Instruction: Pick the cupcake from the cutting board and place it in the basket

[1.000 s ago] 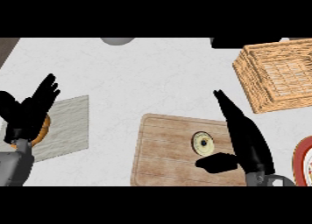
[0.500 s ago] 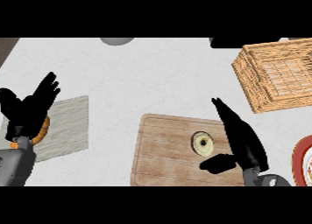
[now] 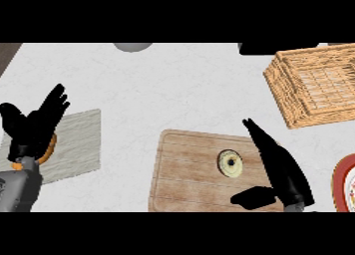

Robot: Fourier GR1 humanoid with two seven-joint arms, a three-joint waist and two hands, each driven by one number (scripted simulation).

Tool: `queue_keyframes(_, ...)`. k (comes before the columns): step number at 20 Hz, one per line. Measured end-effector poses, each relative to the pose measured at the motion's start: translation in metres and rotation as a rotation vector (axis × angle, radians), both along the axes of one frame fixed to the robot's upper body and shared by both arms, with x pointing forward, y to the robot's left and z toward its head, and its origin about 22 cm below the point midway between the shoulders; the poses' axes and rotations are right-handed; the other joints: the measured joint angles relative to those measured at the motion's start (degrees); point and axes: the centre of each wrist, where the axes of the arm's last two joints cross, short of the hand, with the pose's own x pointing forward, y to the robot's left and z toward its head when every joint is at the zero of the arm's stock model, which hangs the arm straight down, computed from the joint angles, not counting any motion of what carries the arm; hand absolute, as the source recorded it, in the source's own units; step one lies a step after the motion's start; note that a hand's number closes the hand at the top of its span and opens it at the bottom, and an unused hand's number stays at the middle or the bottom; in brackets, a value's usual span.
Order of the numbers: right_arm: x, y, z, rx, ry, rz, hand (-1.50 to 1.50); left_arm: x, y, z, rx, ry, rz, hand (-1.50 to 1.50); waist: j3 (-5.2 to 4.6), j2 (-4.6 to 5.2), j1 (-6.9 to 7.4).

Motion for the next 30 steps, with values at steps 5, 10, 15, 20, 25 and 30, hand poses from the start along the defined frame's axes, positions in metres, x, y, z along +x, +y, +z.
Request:
queue_keyframes(5, -0.004, 0.012, -0.003, 0.005, 0.001, 0.028, -1.5, -0.003, -0.004, 0.003, -0.001, 0.002, 0.001, 0.0, 0.0, 0.0, 0.06)
queue_keyframes(10, 0.004, 0.012, -0.013, -0.043, 0.006, 0.009, -1.5, 0.0, 0.0, 0.005, -0.005, 0.002, 0.001, 0.0, 0.0, 0.02, 0.08)
queue_keyframes(15, -0.004, 0.015, -0.026, -0.084, 0.025, -0.001, -1.5, -0.002, 0.006, 0.005, -0.002, 0.005, 0.001, 0.0, 0.0, 0.0, 0.07)
queue_keyframes(20, 0.01, 0.025, -0.033, -0.153, 0.036, 0.038, 1.5, -0.002, 0.006, 0.008, -0.003, -0.004, -0.004, 0.0, -0.01, 0.02, 0.29)
queue_keyframes(25, 0.017, 0.031, -0.041, -0.197, 0.03, 0.066, 1.5, -0.003, -0.003, 0.009, -0.009, 0.001, -0.001, 0.0, -0.11, -0.15, 0.18)
queue_keyframes(30, 0.021, 0.037, -0.051, -0.209, 0.015, 0.086, 1.5, 0.001, -0.006, 0.003, -0.011, 0.001, -0.001, 0.0, -0.3, -0.37, 0.04)
